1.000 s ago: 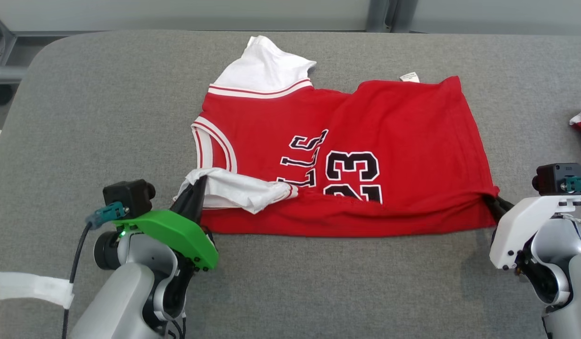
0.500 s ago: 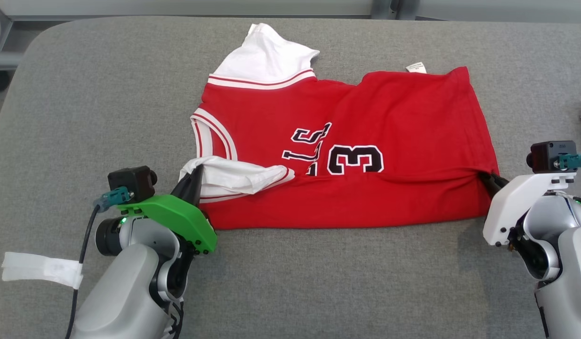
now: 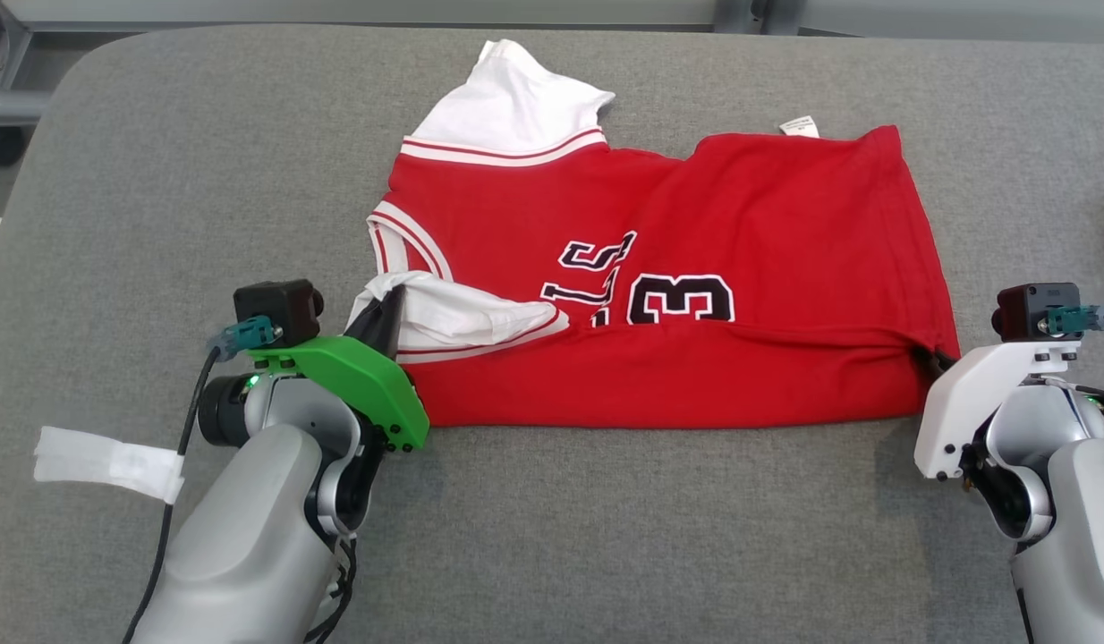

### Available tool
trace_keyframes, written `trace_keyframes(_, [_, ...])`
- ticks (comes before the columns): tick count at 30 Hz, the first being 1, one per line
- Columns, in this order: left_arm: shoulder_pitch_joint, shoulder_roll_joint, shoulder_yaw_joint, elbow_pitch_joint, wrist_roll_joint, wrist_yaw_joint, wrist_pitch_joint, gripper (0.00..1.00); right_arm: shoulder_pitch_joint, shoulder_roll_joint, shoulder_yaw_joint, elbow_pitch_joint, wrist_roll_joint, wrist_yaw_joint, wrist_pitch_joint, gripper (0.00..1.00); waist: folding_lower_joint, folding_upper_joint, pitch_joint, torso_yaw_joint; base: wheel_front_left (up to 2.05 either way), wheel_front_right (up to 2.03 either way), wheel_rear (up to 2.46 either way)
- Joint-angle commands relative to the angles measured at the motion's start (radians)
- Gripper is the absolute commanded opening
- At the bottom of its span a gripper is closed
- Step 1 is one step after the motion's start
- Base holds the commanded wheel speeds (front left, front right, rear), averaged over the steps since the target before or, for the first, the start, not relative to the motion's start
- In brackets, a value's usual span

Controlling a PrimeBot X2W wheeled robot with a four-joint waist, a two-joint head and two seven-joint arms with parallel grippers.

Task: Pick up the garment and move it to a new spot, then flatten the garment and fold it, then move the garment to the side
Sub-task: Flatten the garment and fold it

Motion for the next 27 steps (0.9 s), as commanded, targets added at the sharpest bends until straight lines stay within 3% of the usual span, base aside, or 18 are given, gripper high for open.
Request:
trace_keyframes(1, [-0.018, 0.0, -0.001, 0.003, 0.016, -0.002, -0.009, 0.28, -0.002, 0.004, -0.002, 0.006, 0.0, -0.001, -0.005, 0.7, 0.0, 0.0, 0.001, -0.003, 0.0, 0.0, 0.0])
trace_keyframes(2, [-0.026, 0.001, -0.002, 0.01, 0.02, 0.0, -0.017, 1.0, -0.003, 0.009, -0.001, 0.008, 0.002, -0.001, -0.005, 1.0, 0.0, 0.0, 0.0, -0.006, 0.0, 0.0, 0.0])
trace_keyframes(9, [-0.006, 0.02, 0.004, 0.027, 0.053, 0.033, -0.096, 1.0, 0.03, 0.023, -0.031, -0.043, 0.021, -0.001, -0.047, 1.0, 0.0, 0.0, -0.01, -0.009, 0.0, 0.0, 0.0])
trace_keyframes(19, [0.146, 0.111, -0.036, -0.039, 0.144, 0.141, -0.148, 1.0, 0.157, 0.052, -0.102, -0.19, -0.033, -0.001, -0.079, 1.0, 0.0, 0.0, -0.012, -0.005, 0.0, 0.0, 0.0])
trace_keyframes(27, [0.189, 0.127, -0.081, -0.043, 0.19, 0.183, -0.131, 1.0, 0.159, 0.089, -0.121, -0.148, -0.095, -0.001, -0.114, 1.0, 0.0, 0.0, -0.008, -0.003, 0.0, 0.0, 0.0])
